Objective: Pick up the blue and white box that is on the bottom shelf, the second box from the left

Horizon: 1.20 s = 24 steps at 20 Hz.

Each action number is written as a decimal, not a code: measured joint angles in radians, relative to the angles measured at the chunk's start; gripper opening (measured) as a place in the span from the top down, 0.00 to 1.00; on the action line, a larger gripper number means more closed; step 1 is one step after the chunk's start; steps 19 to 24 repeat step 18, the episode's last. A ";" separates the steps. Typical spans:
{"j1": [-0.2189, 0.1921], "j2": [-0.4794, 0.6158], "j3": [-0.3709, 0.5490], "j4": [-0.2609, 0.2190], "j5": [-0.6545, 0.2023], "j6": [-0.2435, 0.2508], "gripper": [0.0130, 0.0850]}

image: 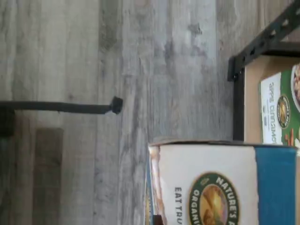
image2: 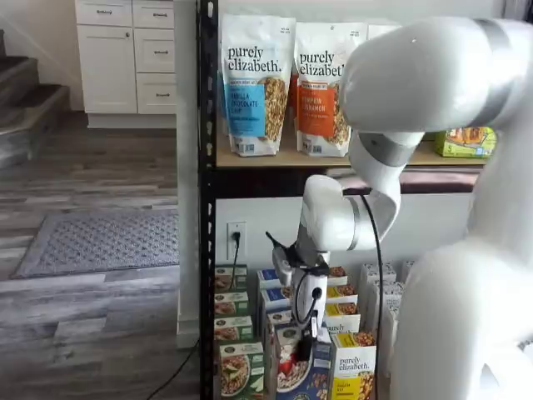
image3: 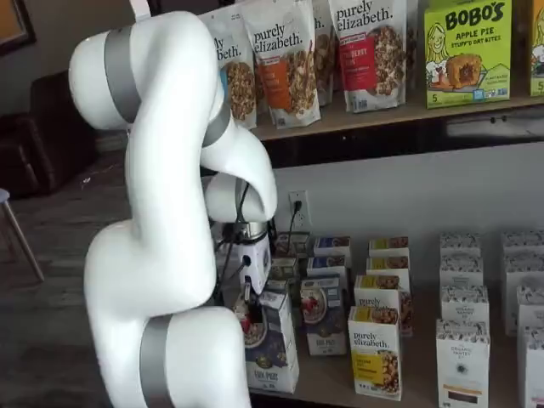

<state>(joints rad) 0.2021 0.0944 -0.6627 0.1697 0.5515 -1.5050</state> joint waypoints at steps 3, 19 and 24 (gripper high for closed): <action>0.019 -0.095 0.043 0.003 0.035 0.022 0.50; -0.010 -0.438 0.139 -0.065 0.277 0.069 0.50; -0.010 -0.438 0.139 -0.065 0.277 0.069 0.50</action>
